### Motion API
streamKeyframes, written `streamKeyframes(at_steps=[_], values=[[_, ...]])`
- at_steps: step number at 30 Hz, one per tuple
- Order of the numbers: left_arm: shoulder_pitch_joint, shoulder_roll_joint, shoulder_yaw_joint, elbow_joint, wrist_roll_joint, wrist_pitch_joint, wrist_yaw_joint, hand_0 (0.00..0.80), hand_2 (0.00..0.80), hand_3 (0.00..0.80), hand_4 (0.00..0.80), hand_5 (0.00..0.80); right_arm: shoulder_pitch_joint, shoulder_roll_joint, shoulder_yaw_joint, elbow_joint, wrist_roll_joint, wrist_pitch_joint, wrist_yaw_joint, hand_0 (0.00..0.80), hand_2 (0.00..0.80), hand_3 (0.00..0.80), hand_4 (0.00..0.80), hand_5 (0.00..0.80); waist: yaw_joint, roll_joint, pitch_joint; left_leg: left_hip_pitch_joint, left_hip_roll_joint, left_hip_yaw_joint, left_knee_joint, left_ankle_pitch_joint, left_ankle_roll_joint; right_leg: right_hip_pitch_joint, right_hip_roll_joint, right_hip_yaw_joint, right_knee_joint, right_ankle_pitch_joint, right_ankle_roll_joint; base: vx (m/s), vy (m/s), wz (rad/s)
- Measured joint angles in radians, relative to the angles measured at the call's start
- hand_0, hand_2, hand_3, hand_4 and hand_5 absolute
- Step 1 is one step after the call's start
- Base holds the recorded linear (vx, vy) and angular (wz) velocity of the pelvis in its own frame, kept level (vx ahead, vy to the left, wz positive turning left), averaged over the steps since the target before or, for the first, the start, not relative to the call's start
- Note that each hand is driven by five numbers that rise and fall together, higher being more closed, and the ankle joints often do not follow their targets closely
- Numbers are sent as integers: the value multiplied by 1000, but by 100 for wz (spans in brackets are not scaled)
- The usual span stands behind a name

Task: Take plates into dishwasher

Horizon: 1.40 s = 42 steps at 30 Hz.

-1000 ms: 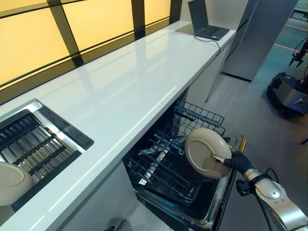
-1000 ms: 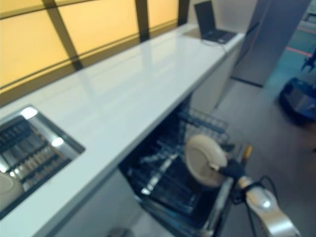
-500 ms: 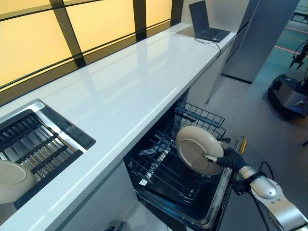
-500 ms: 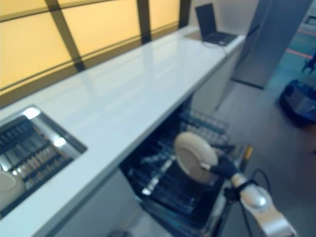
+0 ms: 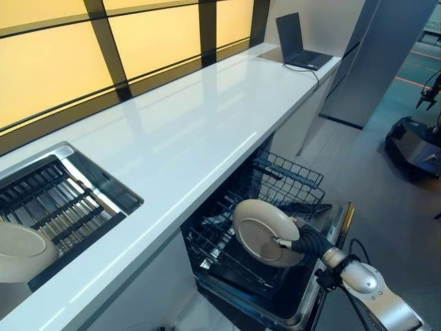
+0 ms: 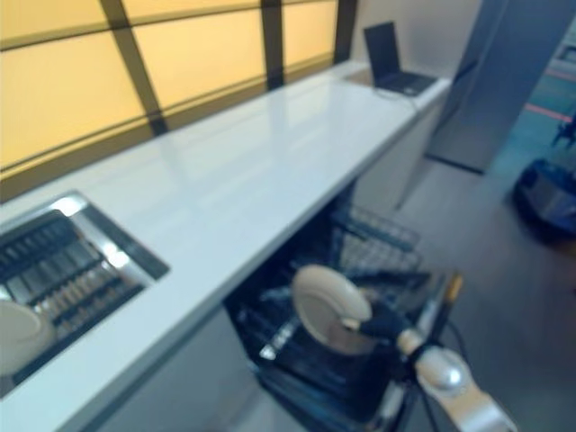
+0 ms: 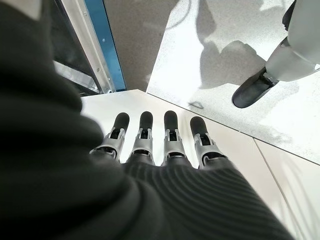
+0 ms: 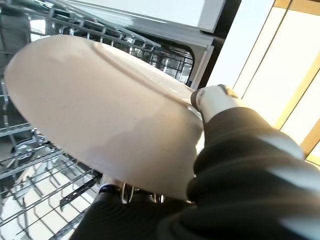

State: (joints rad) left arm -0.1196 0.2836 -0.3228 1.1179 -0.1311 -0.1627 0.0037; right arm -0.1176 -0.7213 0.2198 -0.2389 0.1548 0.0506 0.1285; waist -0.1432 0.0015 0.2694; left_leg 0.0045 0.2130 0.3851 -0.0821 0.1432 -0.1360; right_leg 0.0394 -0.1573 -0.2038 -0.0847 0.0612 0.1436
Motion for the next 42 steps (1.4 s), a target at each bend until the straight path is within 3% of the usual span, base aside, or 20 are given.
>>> streamKeyframes(at_steps=[5,21,42], values=[[-4,0,0,0,1,1,0,0,0,0,0,0,0,0,15,-10,-4,0,2,800,800,800,800,800,22,-2,-11,0,0,-3,0,0,0,0,0,-1,0,0,0,0,0,0],[0,0,-1,-6,1,4,0,0,0,0,0,0,0,8,93,-12,-74,2,12,800,800,800,800,800,27,-6,-28,0,0,-6,1,0,0,3,0,-5,0,0,0,0,0,0],[-1,0,-1,-5,23,6,-5,0,0,0,0,0,-39,30,107,186,-166,43,-58,800,800,800,800,800,54,-6,-30,-16,-1,-34,2,7,-3,7,0,-28,0,0,0,2,-2,2]])
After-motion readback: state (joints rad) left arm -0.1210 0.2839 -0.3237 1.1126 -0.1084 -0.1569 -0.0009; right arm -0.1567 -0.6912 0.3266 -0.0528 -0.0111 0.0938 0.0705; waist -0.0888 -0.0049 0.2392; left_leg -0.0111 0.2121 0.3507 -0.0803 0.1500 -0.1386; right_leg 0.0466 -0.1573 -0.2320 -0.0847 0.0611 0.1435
